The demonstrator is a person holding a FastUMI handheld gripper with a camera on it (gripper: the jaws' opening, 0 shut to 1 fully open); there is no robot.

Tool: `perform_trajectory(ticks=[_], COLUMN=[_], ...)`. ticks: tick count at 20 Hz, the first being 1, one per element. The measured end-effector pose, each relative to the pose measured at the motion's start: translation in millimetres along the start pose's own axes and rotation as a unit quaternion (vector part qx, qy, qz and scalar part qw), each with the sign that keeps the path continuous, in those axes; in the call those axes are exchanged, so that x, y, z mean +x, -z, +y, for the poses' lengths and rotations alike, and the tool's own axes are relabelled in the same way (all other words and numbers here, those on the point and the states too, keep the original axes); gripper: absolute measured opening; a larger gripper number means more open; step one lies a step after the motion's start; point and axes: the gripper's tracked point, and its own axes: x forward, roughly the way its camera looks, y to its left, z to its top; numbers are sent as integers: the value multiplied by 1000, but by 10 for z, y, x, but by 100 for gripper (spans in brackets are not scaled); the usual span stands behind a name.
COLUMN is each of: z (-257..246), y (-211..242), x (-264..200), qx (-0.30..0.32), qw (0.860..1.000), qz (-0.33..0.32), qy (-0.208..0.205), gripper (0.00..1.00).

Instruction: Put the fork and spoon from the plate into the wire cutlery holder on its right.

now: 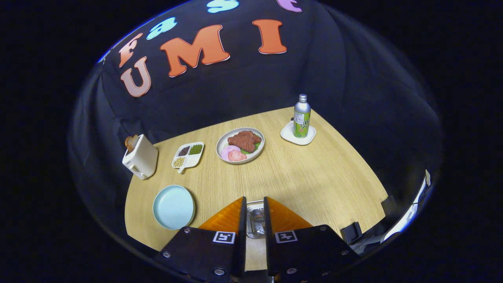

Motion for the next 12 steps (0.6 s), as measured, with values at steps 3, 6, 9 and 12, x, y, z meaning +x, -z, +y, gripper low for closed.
perform_trajectory(ticks=[3, 6, 9, 12], z=[118, 213, 315, 418], y=[-401, -789, -1085, -1269], x=[-138, -330, -540, -687], qx=[9, -13, -65, -86], qw=[997, 987, 972, 961], qz=[-74, -160, -227, -262], qy=[-18, -25, -15, -12], gripper=[29, 44, 64, 74])
